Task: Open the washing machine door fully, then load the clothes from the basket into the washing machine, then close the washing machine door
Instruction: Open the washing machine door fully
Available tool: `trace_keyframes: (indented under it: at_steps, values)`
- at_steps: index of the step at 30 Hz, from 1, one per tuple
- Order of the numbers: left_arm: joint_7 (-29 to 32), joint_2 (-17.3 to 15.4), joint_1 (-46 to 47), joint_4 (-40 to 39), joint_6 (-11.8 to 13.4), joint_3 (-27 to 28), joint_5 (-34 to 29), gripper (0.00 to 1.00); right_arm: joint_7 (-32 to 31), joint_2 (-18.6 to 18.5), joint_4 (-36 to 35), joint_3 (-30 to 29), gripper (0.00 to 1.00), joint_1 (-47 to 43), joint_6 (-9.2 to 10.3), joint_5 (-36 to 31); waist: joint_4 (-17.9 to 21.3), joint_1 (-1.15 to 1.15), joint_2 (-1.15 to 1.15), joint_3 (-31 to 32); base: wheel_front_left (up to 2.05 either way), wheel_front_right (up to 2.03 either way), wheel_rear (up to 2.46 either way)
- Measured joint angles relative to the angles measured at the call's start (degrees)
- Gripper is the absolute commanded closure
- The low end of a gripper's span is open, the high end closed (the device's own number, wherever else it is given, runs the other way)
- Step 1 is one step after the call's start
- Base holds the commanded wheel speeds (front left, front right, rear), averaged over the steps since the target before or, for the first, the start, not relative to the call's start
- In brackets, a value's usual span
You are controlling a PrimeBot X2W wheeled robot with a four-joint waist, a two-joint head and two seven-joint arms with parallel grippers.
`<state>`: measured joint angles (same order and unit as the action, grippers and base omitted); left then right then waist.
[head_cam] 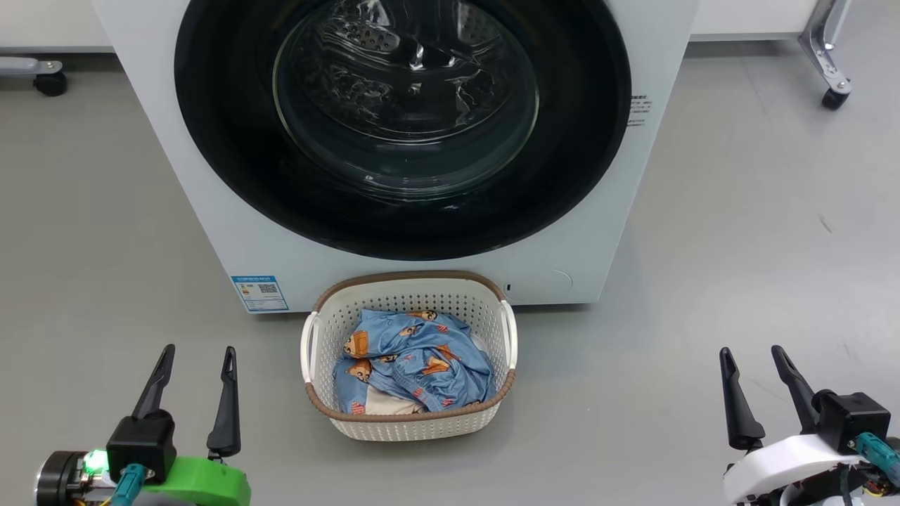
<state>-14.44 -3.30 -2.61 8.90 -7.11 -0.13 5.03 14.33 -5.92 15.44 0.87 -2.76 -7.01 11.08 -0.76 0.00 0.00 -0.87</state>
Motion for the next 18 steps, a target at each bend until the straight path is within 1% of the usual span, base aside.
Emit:
trace_keyframes:
  at_steps: [10,18]
  values:
    - [0.00,0.38,0.21,-1.94,0.00,1.37,0.45,0.00,0.00,-0.05,0.04,0.15,0.00,0.02,0.00,0.02,0.06,0.00,0.00,-0.20,0.78,0.86,-1.64]
    - [0.00,0.41,0.17,-1.99,0.00,1.38,0.01,0.00,0.00,-0.05,0.04,0.44,0.00,0.03,0.00,0.44,0.09,0.00,0.00,-0.37,0.64,0.64,-1.29]
